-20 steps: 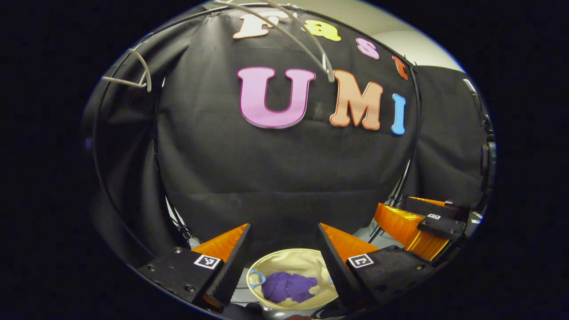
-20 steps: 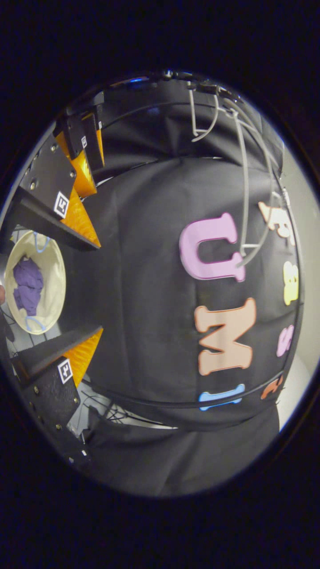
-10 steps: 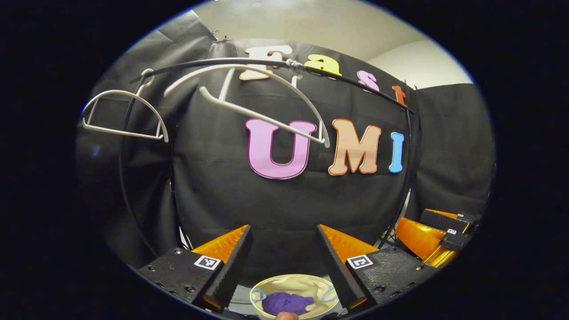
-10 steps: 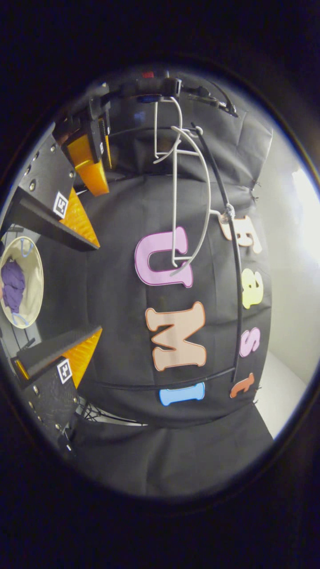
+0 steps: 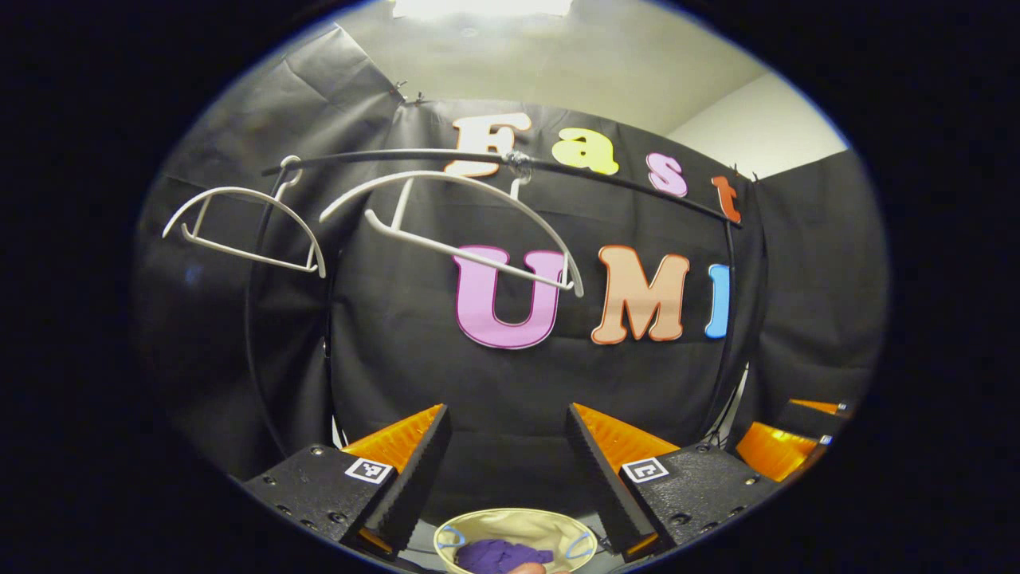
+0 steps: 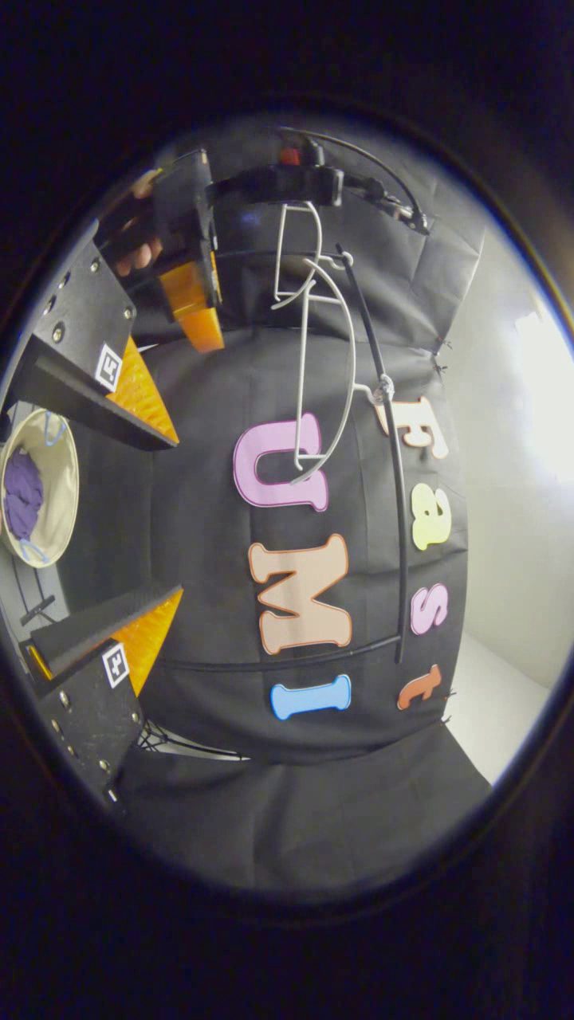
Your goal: Grasp the clothes on the hanger with both hands and then place them into the laundry hamper below.
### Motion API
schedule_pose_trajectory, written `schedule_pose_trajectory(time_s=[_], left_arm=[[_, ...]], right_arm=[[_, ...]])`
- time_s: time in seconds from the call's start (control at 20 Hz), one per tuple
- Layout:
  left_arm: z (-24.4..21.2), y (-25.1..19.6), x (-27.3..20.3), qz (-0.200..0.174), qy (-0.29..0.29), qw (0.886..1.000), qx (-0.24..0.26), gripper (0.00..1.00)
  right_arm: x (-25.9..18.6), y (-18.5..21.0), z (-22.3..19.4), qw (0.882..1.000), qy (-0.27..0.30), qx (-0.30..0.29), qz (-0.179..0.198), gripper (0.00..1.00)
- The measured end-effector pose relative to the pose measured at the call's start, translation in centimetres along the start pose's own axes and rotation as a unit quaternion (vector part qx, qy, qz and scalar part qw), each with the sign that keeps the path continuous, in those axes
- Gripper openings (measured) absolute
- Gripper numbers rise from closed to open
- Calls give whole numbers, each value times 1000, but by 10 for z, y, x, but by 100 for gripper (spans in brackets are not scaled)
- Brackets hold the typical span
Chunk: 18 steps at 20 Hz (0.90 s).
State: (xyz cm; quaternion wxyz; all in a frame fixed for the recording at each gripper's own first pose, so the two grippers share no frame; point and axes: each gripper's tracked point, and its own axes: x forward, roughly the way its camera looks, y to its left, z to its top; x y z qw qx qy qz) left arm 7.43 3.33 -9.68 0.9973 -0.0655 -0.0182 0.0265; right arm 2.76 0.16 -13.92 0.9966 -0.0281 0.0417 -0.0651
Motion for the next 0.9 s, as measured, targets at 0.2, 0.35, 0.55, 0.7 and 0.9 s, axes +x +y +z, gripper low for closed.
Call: schedule_pose_trajectory(time_s=[0.2,0.35,0.55,0.7,0.9], left_arm=[[16,-26,-17,-5,-19,999,27,86],[28,-39,-29,-3,-35,999,38,91],[33,-54,-41,-8,-37,999,31,86],[31,-70,-45,-32,-28,999,14,86],[24,-85,-46,-51,-11,999,1,92]], right_arm=[[-21,-13,8,1000,-6,-13,10,92],[-37,-23,23,999,-18,-26,15,93],[-52,-34,33,999,-19,-10,23,96],[-62,-41,38,999,-25,3,26,99],[-71,-53,41,999,-26,10,22,92]])
